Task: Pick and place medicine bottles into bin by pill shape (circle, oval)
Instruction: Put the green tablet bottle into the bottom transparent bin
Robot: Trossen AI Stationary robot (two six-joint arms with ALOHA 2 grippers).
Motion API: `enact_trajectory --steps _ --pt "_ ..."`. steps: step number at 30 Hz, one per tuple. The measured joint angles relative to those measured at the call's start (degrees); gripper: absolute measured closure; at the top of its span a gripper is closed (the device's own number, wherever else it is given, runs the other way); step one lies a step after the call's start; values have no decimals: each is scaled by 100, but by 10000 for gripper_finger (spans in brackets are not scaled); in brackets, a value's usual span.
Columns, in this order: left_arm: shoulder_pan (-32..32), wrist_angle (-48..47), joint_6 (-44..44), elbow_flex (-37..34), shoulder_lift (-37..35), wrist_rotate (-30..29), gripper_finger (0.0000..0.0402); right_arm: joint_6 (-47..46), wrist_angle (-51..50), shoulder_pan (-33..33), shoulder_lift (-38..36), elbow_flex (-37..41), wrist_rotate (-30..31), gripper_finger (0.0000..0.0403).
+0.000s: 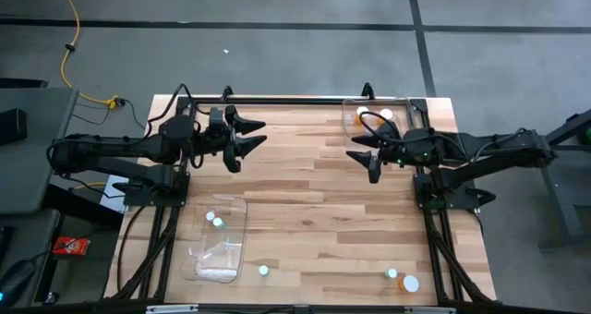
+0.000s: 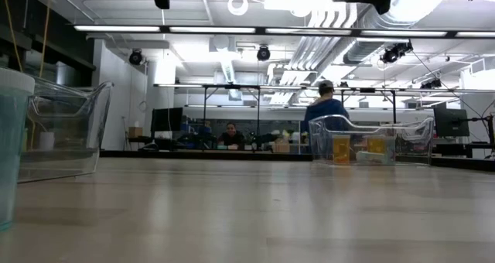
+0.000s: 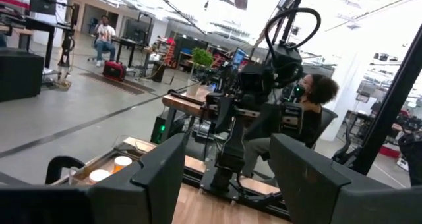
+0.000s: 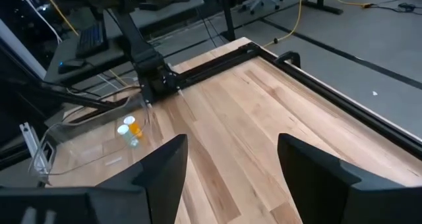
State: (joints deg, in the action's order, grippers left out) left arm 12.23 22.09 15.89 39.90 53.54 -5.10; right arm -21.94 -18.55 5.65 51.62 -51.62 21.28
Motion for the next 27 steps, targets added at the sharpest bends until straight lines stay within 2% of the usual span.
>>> enact_trajectory --steps 6,12,15,18,22,24,27 --pt "0 0 42 0 0 10 190 33 2 2 8 0 -47 174" --pt "0 -2 42 0 2 8 190 -763 -95 203 224 -76 -938 174" --pt "0 -2 42 0 2 8 190 -1149 -789 684 601 -385 -1108 174" --pt "0 -2 44 0 2 6 190 -1654 -1903 1281 1076 -837 -1157 174" --pt "0 -2 46 0 2 6 190 -2824 -3419 2109 1714 -1318 -1474 174" --pt "0 -2 45 0 2 4 190 -3564 -3822 2549 1966 -1346 -1609 174" --pt "0 -2 45 0 2 -7 190 -4627 -3914 3216 2297 -1291 -1760 174"
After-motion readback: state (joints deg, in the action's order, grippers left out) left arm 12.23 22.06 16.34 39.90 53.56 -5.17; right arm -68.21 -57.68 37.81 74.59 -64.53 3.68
